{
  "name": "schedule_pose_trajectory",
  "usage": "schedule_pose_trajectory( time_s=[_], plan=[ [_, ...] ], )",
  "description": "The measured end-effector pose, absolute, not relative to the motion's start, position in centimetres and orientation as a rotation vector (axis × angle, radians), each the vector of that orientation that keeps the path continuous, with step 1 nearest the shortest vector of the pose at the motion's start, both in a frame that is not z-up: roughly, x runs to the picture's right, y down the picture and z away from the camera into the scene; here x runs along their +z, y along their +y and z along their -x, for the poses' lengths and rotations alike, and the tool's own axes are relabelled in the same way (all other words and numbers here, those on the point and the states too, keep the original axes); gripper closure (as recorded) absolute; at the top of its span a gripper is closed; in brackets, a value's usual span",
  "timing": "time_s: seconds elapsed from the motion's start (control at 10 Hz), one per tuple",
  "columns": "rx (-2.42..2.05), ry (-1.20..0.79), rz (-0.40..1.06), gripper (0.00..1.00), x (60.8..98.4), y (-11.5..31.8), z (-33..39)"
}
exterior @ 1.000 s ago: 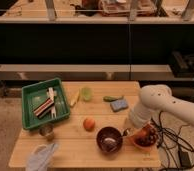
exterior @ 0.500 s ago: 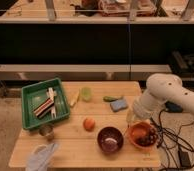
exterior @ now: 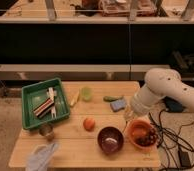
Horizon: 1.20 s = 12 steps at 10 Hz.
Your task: Place fork in table surface
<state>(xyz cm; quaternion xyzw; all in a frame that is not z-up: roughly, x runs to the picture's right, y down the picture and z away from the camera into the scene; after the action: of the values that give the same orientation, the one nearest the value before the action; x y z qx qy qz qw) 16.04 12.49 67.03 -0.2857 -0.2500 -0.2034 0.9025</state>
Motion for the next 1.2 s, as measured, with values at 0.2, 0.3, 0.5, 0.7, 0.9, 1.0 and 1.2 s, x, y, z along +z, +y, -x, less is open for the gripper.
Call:
schedule_pose_trajectory(
  time_s=[0.2,0.3,0.5,0.7,0.9,1.0,1.2],
  plan=[
    [-0.429,-0.514,0.561,0.81,65.9,10.4,-16.3],
    [-0.431,-0.514,0.546,0.81,65.0,8.6,-16.9],
    [-0.428,-0.517,0.531,0.81,64.9,5.3,-17.7],
    [-0.408,-0.511,0.525,0.81,66.3,2.4,-18.6],
    [-0.392,-0.514,0.541,0.81,68.2,1.8,-18.3],
    [-0.384,-0.520,0.557,0.81,69.4,2.7,-18.0],
    [-0.380,-0.531,0.583,0.81,70.9,5.1,-17.0]
  ],
)
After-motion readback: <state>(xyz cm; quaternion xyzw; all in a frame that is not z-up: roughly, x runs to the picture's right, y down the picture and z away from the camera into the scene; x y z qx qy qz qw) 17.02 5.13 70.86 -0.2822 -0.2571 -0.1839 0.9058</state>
